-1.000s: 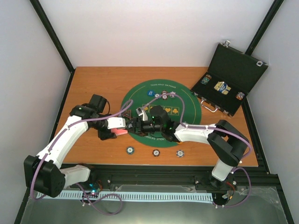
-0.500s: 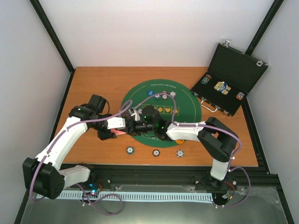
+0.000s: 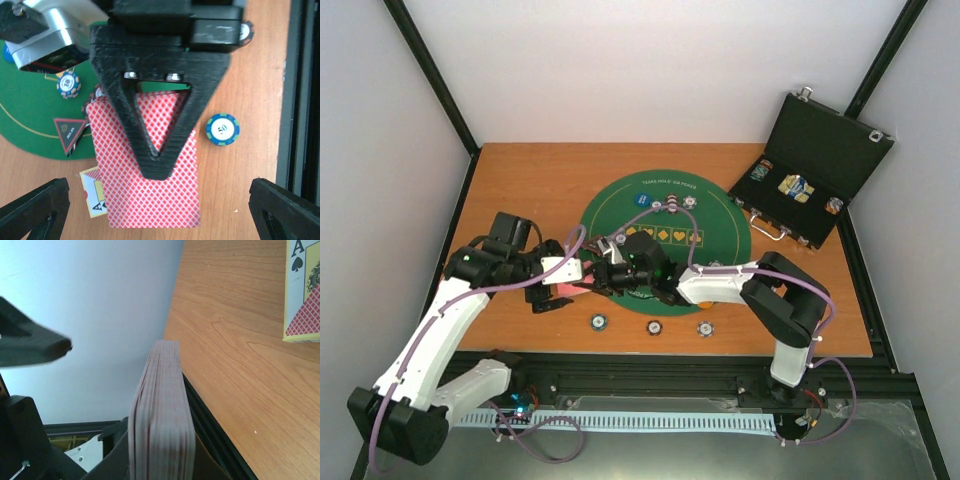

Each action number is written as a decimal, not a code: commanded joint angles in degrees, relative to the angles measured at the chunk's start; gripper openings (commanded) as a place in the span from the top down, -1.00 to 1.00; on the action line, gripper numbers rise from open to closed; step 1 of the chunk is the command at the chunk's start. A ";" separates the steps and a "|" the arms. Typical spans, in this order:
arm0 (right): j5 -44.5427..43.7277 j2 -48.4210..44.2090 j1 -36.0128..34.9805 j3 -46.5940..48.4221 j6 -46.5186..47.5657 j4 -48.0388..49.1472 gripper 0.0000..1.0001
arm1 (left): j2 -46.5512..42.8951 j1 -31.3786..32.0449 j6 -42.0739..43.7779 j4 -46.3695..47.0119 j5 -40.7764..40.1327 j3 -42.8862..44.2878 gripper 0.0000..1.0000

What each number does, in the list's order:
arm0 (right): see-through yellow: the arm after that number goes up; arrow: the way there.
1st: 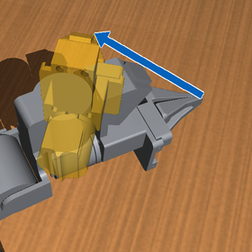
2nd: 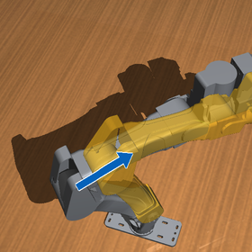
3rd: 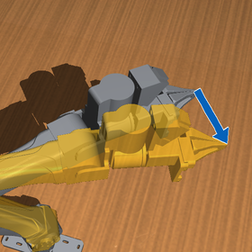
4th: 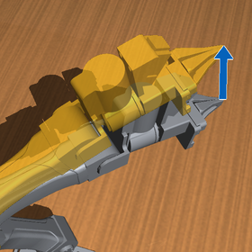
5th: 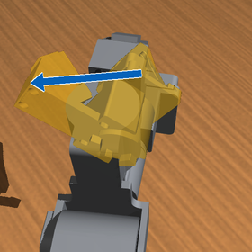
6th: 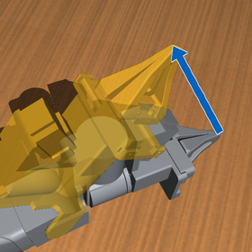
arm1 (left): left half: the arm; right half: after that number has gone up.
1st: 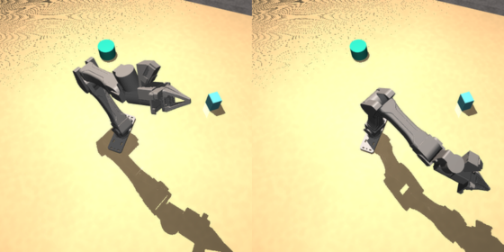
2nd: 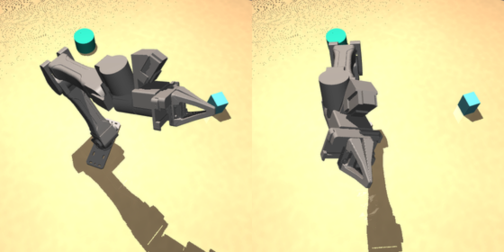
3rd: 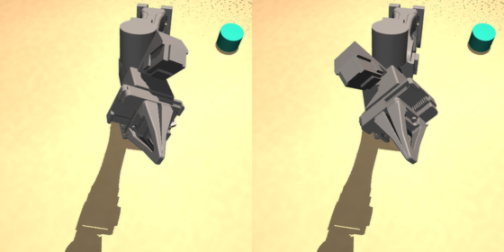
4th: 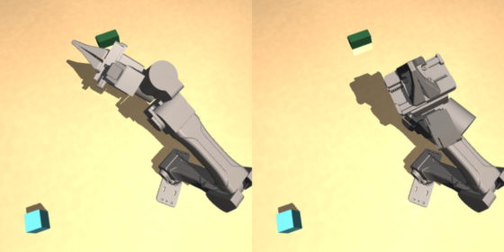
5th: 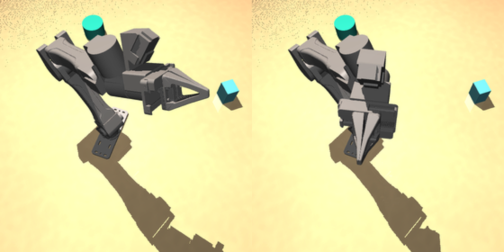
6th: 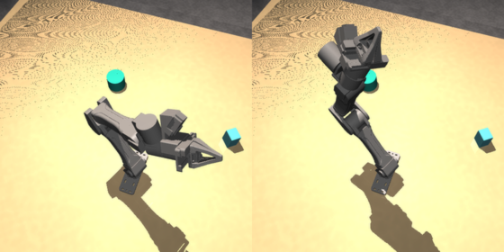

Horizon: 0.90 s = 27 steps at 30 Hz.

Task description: Distribute texas hold em gaming equipment

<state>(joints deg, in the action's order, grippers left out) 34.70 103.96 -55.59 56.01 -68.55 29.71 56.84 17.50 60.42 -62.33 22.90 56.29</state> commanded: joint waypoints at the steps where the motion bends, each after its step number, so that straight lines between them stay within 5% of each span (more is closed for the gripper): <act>1: -0.40 -4.27 -0.64 -1.12 0.06 3.71 0.94 | -3.73 0.43 4.07 1.15 6.29 -2.24 -1.00; 17: -1.56 -5.51 -3.73 0.07 1.28 3.97 0.94 | -0.43 0.43 2.75 3.36 5.52 -2.48 -0.84; 27: -1.30 -5.21 -3.73 -0.17 1.56 4.07 0.94 | -1.46 0.43 0.93 5.67 2.44 -5.54 -0.93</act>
<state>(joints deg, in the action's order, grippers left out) 33.23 99.79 -58.72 54.59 -68.20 30.65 55.96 17.54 61.76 -57.98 25.26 50.81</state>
